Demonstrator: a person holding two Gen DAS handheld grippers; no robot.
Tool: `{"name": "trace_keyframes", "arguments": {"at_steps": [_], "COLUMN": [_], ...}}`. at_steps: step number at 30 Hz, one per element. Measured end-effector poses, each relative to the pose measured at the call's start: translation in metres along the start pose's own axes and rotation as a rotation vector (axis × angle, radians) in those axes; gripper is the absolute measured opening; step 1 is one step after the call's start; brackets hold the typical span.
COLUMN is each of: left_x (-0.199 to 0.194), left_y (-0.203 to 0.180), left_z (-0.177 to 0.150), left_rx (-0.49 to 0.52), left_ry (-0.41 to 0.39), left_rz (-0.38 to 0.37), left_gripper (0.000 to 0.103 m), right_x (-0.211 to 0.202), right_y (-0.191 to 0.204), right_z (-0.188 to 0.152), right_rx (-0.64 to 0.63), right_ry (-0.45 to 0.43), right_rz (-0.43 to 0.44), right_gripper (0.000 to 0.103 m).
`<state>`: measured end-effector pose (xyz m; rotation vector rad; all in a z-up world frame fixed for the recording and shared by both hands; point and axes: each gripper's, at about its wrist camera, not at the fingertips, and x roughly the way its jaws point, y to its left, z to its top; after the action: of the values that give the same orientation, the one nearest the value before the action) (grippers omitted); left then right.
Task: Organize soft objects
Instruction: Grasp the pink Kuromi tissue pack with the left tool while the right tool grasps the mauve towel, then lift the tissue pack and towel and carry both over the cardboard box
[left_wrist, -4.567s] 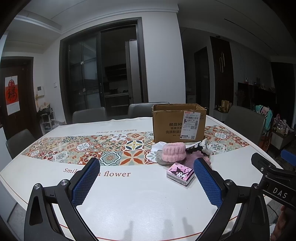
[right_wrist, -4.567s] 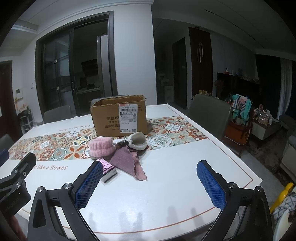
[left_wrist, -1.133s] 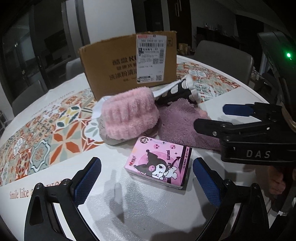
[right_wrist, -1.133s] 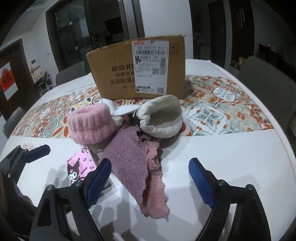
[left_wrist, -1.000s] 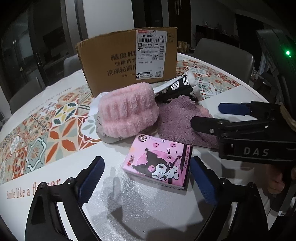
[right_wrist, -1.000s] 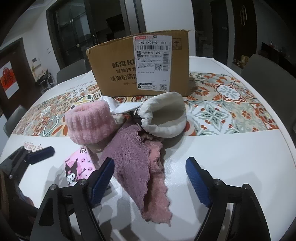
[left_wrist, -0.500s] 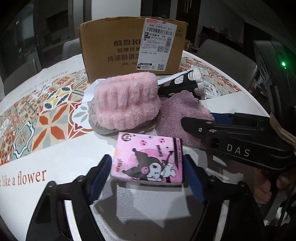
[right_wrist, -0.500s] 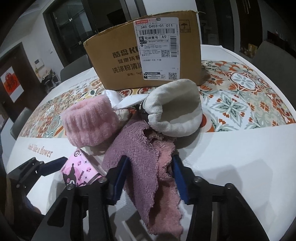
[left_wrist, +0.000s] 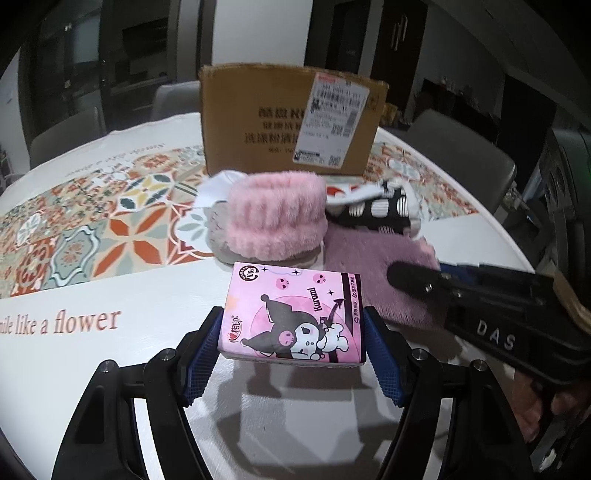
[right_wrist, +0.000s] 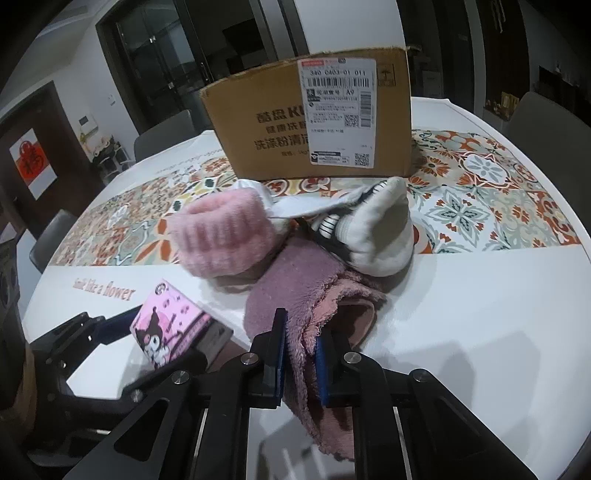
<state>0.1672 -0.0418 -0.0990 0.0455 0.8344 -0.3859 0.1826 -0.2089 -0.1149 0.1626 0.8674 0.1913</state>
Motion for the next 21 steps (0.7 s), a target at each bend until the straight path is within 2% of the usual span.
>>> {"name": "trace_keyframes", "arguments": {"at_steps": [10,21], "left_x": [-0.044,-0.084], "left_y": [0.001,0.005], "left_z": [0.005,0.026], "left_rx": [-0.027,-0.037], "left_ry": [-0.094,-0.213], "left_rz": [0.015,0.037], "left_gripper": [0.073,0.073], "right_x": [-0.041,-0.086], "right_y": [0.02,0.041], "right_z": [-0.006,0.012], "right_rx": [0.029,0.001], "right_ry": [-0.056,-0.189], "right_rz": [0.014,0.005], "right_gripper": [0.014,0.014]}}
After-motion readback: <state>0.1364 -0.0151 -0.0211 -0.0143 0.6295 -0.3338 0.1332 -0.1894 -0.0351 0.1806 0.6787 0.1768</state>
